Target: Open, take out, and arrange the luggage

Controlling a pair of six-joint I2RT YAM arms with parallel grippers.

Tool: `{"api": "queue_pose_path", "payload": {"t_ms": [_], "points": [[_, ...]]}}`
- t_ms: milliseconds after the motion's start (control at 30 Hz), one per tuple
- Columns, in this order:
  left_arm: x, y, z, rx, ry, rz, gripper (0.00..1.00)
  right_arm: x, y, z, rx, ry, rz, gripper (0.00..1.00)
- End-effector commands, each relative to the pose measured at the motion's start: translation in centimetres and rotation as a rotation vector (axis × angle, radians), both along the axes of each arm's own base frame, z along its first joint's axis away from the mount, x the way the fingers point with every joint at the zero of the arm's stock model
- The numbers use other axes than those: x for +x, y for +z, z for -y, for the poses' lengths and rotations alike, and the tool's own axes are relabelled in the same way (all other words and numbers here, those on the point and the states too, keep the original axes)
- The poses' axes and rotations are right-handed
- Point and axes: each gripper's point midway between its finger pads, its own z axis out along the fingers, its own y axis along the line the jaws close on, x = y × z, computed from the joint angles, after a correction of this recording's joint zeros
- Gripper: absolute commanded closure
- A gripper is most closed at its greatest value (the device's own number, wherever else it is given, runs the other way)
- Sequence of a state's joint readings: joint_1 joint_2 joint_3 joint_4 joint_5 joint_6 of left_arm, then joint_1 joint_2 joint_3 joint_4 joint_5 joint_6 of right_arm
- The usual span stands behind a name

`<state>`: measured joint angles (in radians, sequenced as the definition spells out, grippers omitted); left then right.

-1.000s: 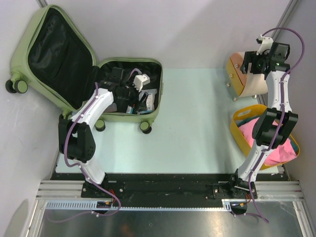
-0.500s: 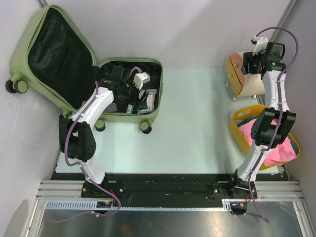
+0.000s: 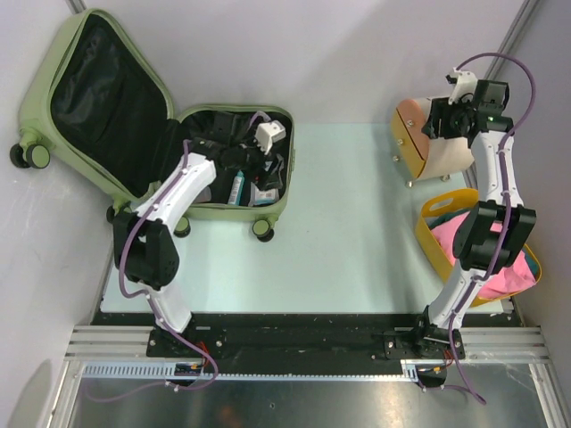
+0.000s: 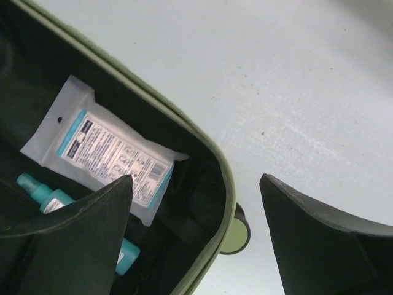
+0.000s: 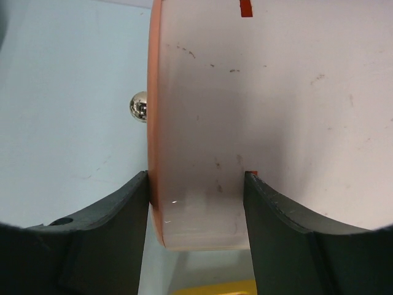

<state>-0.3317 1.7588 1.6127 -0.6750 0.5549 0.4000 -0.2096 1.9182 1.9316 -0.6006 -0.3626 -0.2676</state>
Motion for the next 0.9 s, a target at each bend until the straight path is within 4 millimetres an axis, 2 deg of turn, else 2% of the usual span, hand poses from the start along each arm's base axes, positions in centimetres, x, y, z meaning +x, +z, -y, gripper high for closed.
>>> {"api": "queue_pose_path", "payload": {"t_ms": [0, 33, 100, 133, 200, 233, 300, 367, 400, 433, 467, 500, 533, 600, 667, 700, 733, 767, 800, 833, 867], "points": [[1.3, 2.4, 3.7, -0.085, -0.044, 0.067, 0.11, -4.1, 2.3, -6.5, 0.206, 0.135, -0.039, 0.71], [1.4, 2.3, 4.2, -0.085, -0.046, 0.071, 0.12, -4.7, 1.7, -7.1, 0.226, 0.153, -0.057, 0.71], [1.7, 2.0, 5.7, -0.094, -0.062, 0.076, 0.12, -5.5, 2.0, -7.9, 0.249, 0.168, -0.059, 0.72], [2.3, 2.4, 6.3, -0.102, -0.064, 0.107, 0.12, -6.1, 1.3, -8.6, 0.279, 0.179, -0.087, 0.73], [2.4, 2.0, 8.1, -0.111, -0.074, 0.112, 0.12, -7.1, 1.6, -9.5, 0.296, 0.186, -0.089, 0.74], [2.9, 2.3, 8.9, -0.128, -0.074, 0.136, 0.12, -7.6, 0.9, -10.0, 0.306, 0.189, -0.102, 0.74], [3.1, 1.3, 10.8, -0.152, -0.060, 0.118, 0.12, -8.5, 1.6, -11.4, 0.306, 0.210, -0.090, 0.73], [3.8, 1.9, 12.9, -0.200, -0.049, 0.178, 0.12, -9.0, 1.1, -12.5, 0.307, 0.211, -0.098, 0.71], [3.9, 0.8, 13.7, -0.213, -0.035, 0.160, 0.12, -9.3, 1.3, -12.7, 0.301, 0.208, -0.091, 0.71], [4.5, 1.6, 14.8, -0.255, -0.036, 0.213, 0.12, -9.2, 1.4, -12.6, 0.291, 0.197, -0.079, 0.70], [4.3, 1.4, 16.1, -0.274, -0.030, 0.214, 0.11, -9.5, 0.7, -13.0, 0.288, 0.198, -0.095, 0.66], [4.9, 1.3, 17.3, -0.307, -0.032, 0.247, 0.11, -9.6, 0.5, -12.9, 0.275, 0.189, -0.096, 0.62], [4.7, 1.2, 18.5, -0.328, -0.039, 0.255, 0.11, -9.7, 0.2, -13.1, 0.263, 0.193, -0.100, 0.54], [4.7, 0.6, 20.4, -0.397, -0.090, 0.268, 0.13, -10.0, -0.7, -13.4, 0.252, 0.188, -0.124, 0.52], [4.6, -0.1, 21.7, -0.448, -0.106, 0.264, 0.15, -10.2, -1.0, -13.5, 0.228, 0.189, -0.124, 0.51], [5.1, -1.5, 22.4, -0.452, -0.102, 0.258, 0.16, -10.2, -1.2, -13.2, 0.208, 0.175, -0.129, 0.51], [5.1, -2.1, 23.1, -0.452, -0.110, 0.255, 0.17, -10.3, -1.1, -13.0, 0.194, 0.168, -0.125, 0.48], [5.6, -1.6, 23.6, -0.463, -0.116, 0.268, 0.18, -10.4, -1.1, -13.2, 0.173, 0.175, -0.123, 0.47], [5.6, -2.2, 24.0, -0.473, -0.109, 0.246, 0.19, -10.5, -1.2, -13.6, 0.154, 0.178, -0.124, 0.46], [5.5, -3.8, 24.6, -0.463, -0.114, 0.227, 0.19, -10.6, -1.2, -13.6, 0.142, 0.174, -0.122, 0.43], [5.6, -4.1, 24.9, -0.464, -0.115, 0.227, 0.20, -10.6, -1.2, -13.5, 0.134, 0.170, -0.121, 0.42]]}}
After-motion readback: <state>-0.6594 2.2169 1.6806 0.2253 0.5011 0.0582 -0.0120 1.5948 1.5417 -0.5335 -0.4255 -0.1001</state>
